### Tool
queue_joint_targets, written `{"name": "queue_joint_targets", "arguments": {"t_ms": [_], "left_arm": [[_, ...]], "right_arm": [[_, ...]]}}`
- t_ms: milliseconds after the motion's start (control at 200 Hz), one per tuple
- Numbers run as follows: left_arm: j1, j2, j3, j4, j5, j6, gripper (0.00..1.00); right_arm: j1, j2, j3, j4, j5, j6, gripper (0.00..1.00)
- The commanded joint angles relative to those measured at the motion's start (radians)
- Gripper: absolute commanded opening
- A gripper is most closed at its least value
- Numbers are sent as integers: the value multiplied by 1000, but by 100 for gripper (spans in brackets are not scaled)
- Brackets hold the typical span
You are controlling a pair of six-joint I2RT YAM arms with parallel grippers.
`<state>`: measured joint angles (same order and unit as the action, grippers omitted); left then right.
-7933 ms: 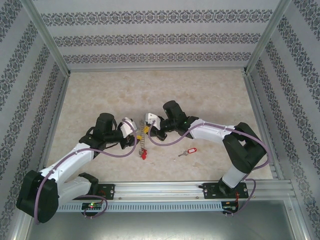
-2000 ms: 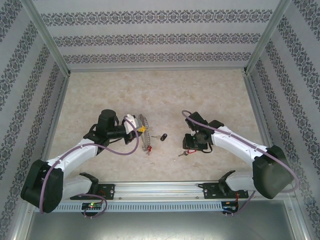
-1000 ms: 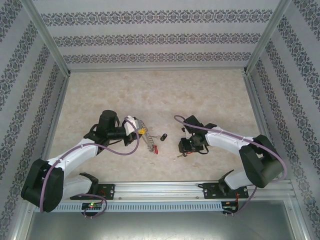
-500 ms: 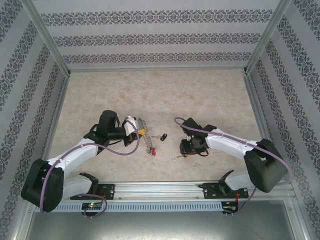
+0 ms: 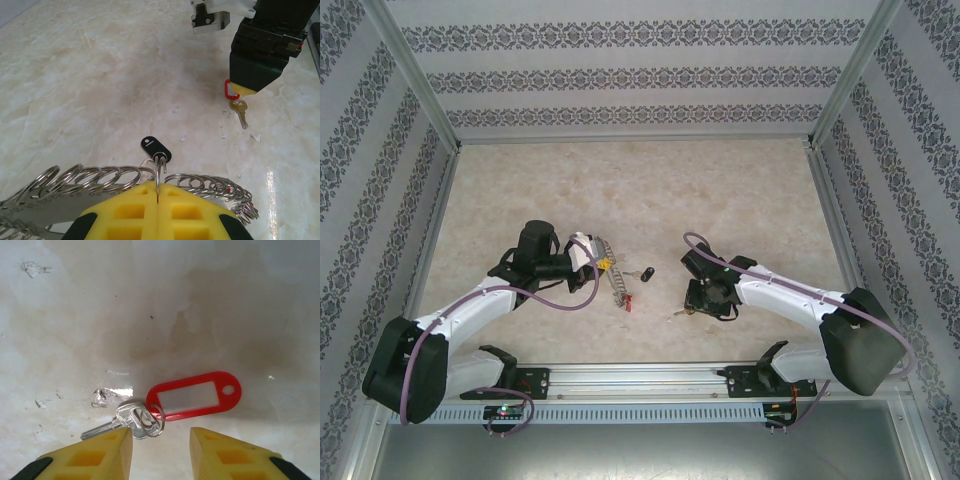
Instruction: Put the keys on the keyring
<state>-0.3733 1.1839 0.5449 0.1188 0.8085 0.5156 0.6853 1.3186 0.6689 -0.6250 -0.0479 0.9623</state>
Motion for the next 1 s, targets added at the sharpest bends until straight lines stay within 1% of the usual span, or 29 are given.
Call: {"name": "queue_joint_targets", "arguments": {"t_ms": [0,190,245,310,380,500,565,769,824,874,924,994], "left_arm": [[-9,3,35,13,39,21,0],[-9,1,35,12,39,21,0],[-10,-3,35,9,37,21,0],[-10,-5,34,7,38,21,0],[-9,-5,34,7,37,21,0],[-9,-4,36,7,38,23,0],[-10,-4,35,6,38,23,0],[-9,-3,37,2,39,23,0],[-10,-2,37,3,38,22,0],[-10,-2,38,1,39,23,0],[-9,-1,37,-1,39,23,0],[-9,-3,38,-4,38,26,0]], "right_arm": [[9,21,-24,45,-31,65,33],[4,60,-9,54,-33,58,28],[8,58,-6,54,-27,59,25],[7,49,-8,55,-22,60,24],[6,41,-8,56,-15,58,19],[6,32,-6,54,-11,58,18],[6,31,-4,51,-11,53,15],[7,30,1,44,-6,53,15],[8,28,3,42,-4,48,12],[9,27,6,38,-3,46,11],[9,24,10,32,0,41,6],[10,22,15,26,2,38,6]]}}
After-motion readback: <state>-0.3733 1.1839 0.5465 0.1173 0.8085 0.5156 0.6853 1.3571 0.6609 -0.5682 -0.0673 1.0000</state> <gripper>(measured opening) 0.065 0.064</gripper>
